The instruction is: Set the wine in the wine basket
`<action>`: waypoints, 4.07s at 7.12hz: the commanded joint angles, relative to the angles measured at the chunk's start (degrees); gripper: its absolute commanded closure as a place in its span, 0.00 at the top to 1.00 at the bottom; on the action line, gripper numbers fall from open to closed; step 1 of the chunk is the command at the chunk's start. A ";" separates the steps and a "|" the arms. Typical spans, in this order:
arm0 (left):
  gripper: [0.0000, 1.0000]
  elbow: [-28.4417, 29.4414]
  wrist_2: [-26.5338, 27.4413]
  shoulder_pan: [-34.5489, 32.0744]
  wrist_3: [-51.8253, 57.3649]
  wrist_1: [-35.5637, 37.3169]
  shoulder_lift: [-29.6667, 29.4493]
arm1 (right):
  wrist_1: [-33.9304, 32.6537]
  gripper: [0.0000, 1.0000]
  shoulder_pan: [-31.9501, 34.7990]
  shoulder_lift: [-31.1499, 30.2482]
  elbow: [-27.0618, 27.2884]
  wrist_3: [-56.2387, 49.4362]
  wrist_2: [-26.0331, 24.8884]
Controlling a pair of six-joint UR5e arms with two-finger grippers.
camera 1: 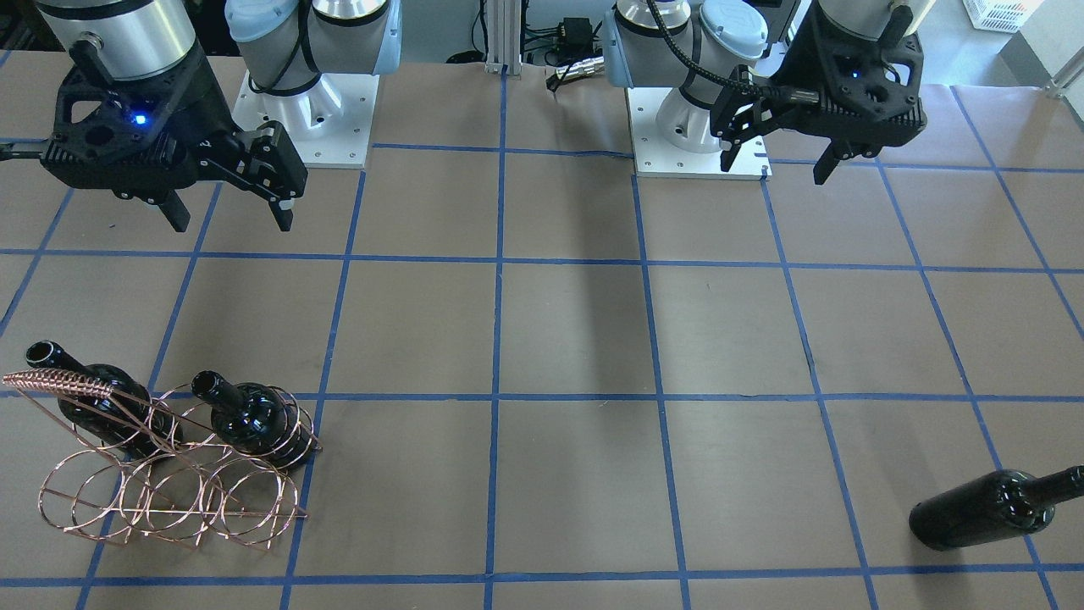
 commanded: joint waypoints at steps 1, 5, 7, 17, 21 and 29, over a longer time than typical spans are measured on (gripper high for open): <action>1.00 0.00 0.03 0.16 -0.01 0.11 -0.33 | 0.00 1.00 0.00 0.00 0.00 0.00 0.00; 1.00 0.09 -0.06 0.34 0.08 0.29 -0.95 | -0.26 1.00 4.47 0.17 -0.09 8.77 0.18; 1.00 0.35 0.03 0.86 -0.01 0.29 -0.86 | -0.79 1.00 3.26 0.53 -0.09 1.72 -0.35; 1.00 16.05 2.06 18.50 16.64 4.07 -15.42 | -0.52 1.00 2.81 0.44 0.00 -0.70 -0.17; 1.00 20.12 1.79 24.95 22.40 11.52 -25.63 | -0.61 1.00 2.81 0.35 0.00 -0.88 -0.17; 1.00 20.13 -4.61 24.95 21.70 23.66 -35.49 | -0.79 1.00 2.73 0.09 0.00 -0.61 0.35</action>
